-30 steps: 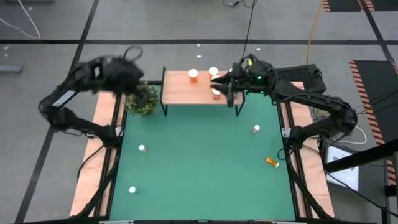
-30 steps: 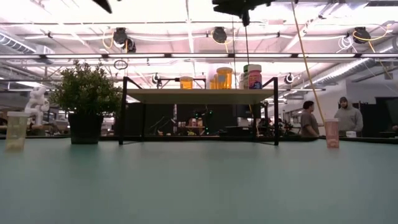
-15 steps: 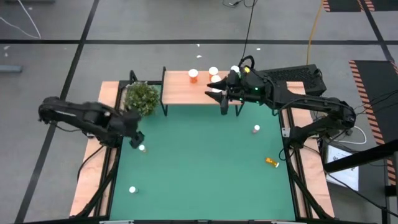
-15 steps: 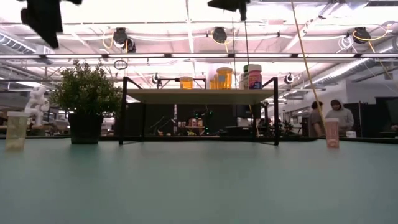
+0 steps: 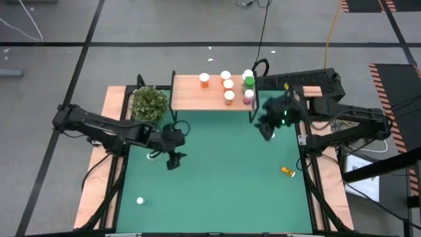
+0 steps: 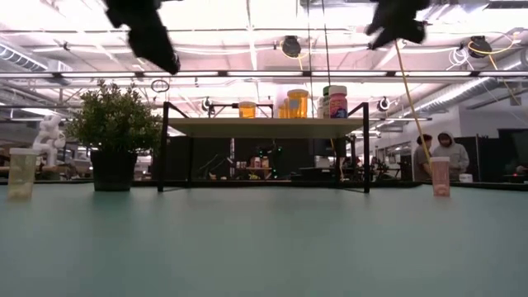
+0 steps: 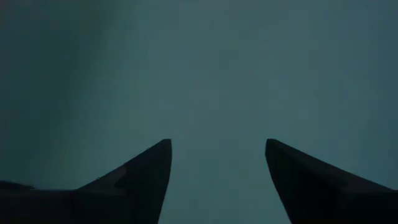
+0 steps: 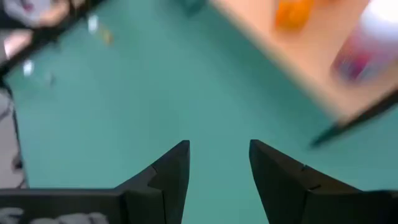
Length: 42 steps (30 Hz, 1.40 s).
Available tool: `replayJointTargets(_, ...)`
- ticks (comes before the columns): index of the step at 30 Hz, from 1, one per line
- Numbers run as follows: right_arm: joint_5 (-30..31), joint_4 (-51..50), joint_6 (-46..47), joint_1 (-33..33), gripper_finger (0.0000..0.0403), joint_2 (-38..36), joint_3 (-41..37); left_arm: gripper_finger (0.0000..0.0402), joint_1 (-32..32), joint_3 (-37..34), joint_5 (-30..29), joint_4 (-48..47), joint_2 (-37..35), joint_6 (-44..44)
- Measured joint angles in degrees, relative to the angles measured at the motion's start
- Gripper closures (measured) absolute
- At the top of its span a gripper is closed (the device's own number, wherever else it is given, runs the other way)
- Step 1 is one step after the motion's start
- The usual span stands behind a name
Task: Pick and place medicine bottles onto shelf by color
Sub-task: Put the small yellow medicine bottle on the shelf
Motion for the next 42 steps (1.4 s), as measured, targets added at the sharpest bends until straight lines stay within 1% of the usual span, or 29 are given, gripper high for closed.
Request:
replayJointTargets(2, 0.06, -0.58, 4.15, 3.45, 0.0243, -0.85, -2.43, 0.0154, 1.71, 2.31, 0.07, -1.48, 2.01, 2.28)
replayJointTargets(4, 0.53, 1.79, 8.28, 6.75, 0.0243, -1.75, -5.14, 0.0163, 3.34, 4.81, 0.81, -5.41, 3.13, 3.06)
replayJointTargets(6, 2.85, 5.12, 12.15, 10.02, 0.0243, -2.11, -8.00, 0.0169, 4.47, 6.97, 2.18, -10.12, 3.41, 2.63)
replayJointTargets(8, 6.10, 9.29, 14.97, 13.25, 0.0243, -2.10, -10.90, 0.0171, 5.08, 7.53, 4.83, -16.21, 3.30, 0.88)
replayJointTargets(10, 9.30, 14.26, 16.48, 15.74, 0.0243, -2.10, -13.71, 0.0171, 4.85, 6.22, 5.90, -21.19, 2.74, -1.96)
replayJointTargets(12, 12.17, 20.24, 17.64, 17.65, 0.0243, -2.00, -16.73, 0.0172, 3.82, 3.02, 6.35, -25.56, 1.59, -4.38)
replayJointTargets(13, 13.58, 23.12, 18.12, 18.31, 0.0243, -1.90, -18.36, 0.0172, 3.09, 0.89, 6.56, -26.30, 0.74, -5.03)
replayJointTargets(16, 15.99, 32.63, 18.98, 19.46, 0.0243, -1.88, -23.22, 0.0172, 0.86, -5.39, 9.53, -27.38, -2.36, -8.48)
replayJointTargets(18, 16.51, 38.03, 20.11, 19.47, 0.0243, -1.89, -25.98, 0.0172, -0.08, -8.22, 11.23, -27.17, -4.54, -12.16)
replayJointTargets(22, 16.75, 44.67, 20.16, 19.39, 0.0243, -1.93, -29.08, 0.0172, -0.71, -12.86, 10.59, -26.80, -8.40, -17.00)
replayJointTargets(29, 16.59, 45.33, 17.51, 17.90, 0.0243, -1.93, -29.70, 0.0172, -0.23, -19.51, 10.99, -23.23, -12.31, -16.62)
replayJointTargets(35, 16.45, 45.50, 17.06, 17.75, 0.0243, -1.91, -29.70, 0.0172, -0.21, -23.14, 11.15, -19.26, -12.19, -14.01)
replayJointTargets(42, 16.27, 45.52, 16.93, 17.75, 0.0243, -1.91, -29.70, 0.0172, 0.85, -26.15, 11.63, -15.68, -12.22, -15.06)
